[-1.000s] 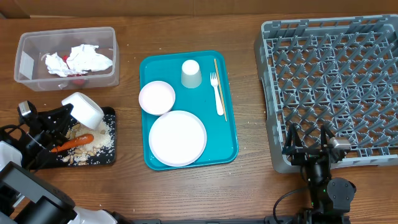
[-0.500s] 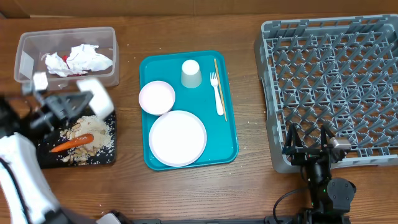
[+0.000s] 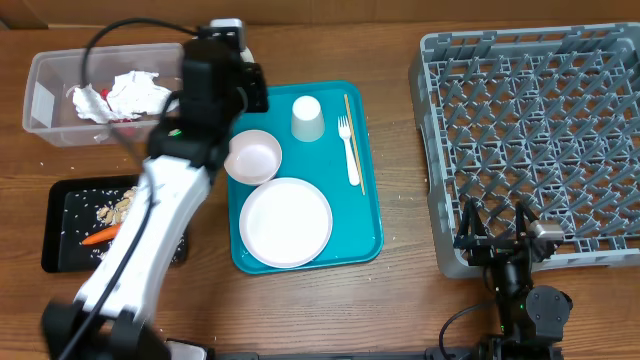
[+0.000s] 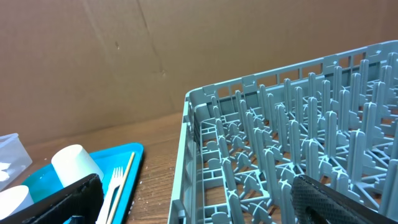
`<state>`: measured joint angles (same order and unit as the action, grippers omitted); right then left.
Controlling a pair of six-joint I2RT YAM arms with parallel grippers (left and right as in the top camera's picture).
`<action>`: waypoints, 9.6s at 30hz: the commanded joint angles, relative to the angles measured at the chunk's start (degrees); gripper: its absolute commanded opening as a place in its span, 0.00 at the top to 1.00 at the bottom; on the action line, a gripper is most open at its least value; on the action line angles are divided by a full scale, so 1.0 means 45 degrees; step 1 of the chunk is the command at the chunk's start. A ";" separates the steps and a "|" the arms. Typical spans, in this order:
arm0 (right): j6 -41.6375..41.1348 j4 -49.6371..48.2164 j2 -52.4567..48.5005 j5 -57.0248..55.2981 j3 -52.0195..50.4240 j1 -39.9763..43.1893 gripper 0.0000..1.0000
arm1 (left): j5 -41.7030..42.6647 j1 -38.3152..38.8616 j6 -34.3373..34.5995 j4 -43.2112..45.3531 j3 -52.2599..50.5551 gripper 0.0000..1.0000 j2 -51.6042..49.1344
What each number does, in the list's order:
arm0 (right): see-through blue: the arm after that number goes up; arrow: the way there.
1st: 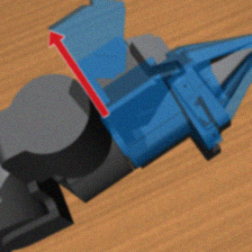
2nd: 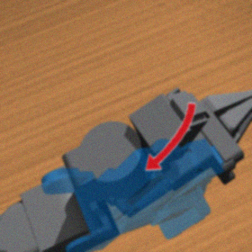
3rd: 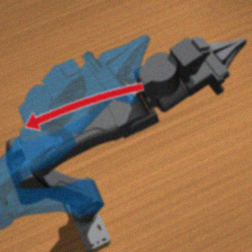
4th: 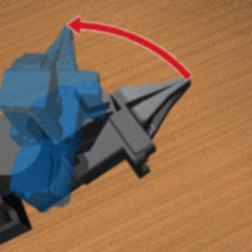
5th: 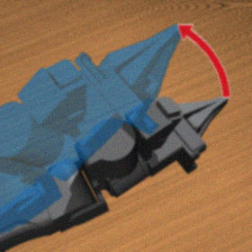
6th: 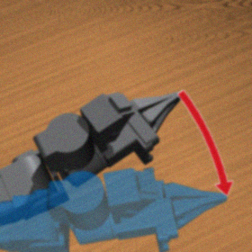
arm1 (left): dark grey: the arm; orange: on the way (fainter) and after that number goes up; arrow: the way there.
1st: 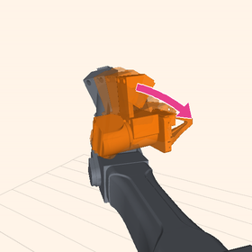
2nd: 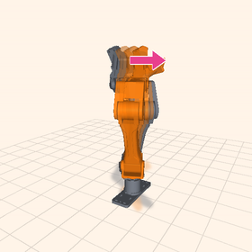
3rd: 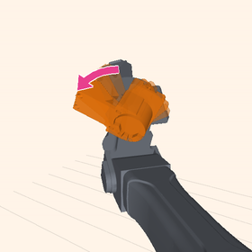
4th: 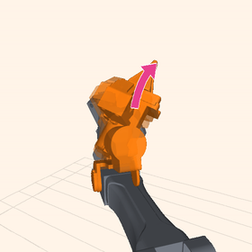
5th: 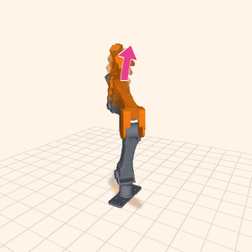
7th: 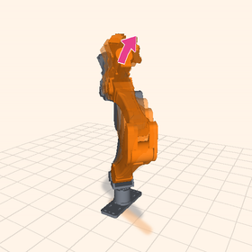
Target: Sort waste into correct bins and load items into the dishwasher rack
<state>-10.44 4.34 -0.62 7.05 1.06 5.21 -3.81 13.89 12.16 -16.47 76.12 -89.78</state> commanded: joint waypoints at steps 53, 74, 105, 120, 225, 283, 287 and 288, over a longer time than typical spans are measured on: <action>0.0097 -0.0049 0.0102 -0.0126 -0.0136 0.0049 0.00 | 0.5047 0.1778 -0.1506 -0.7349 0.0126 0.00 -0.0175; -0.0160 -0.0724 0.0102 0.0034 -0.0136 0.0049 0.00 | -0.0131 -0.4585 0.4070 -0.8364 0.0121 0.00 0.2846; -0.0894 0.7150 -1.1380 0.6431 1.4532 -0.1486 0.00 | 0.0102 -0.4580 0.4065 -0.8252 0.0121 0.00 0.2161; -0.1418 0.7402 -2.0152 -0.0641 1.5028 -0.9670 0.00 | 0.0102 -0.4585 0.4065 -0.8247 0.0121 0.00 0.2161; 0.7291 0.8301 -2.6539 -0.9277 2.5451 0.0801 0.32 | 0.0102 -0.4580 0.4065 -0.8252 0.0121 0.00 0.2161; -0.0053 1.1118 -2.3970 0.4493 2.8210 0.4799 0.00 | 0.0102 -0.4585 0.4065 -0.8252 0.0121 0.00 0.2161; 0.0520 1.2318 -2.2969 0.8539 2.8205 0.2778 0.00 | 0.0102 -0.4580 0.4065 -0.8252 0.0121 0.00 0.2161; 0.0520 1.2318 -2.2993 0.8859 2.8166 0.2157 0.00 | 0.0102 -0.4580 0.4065 -0.8252 0.0121 0.00 0.2161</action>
<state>-9.69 58.94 -105.67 33.93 126.74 22.61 -3.60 -6.48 29.91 -53.65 76.27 -79.94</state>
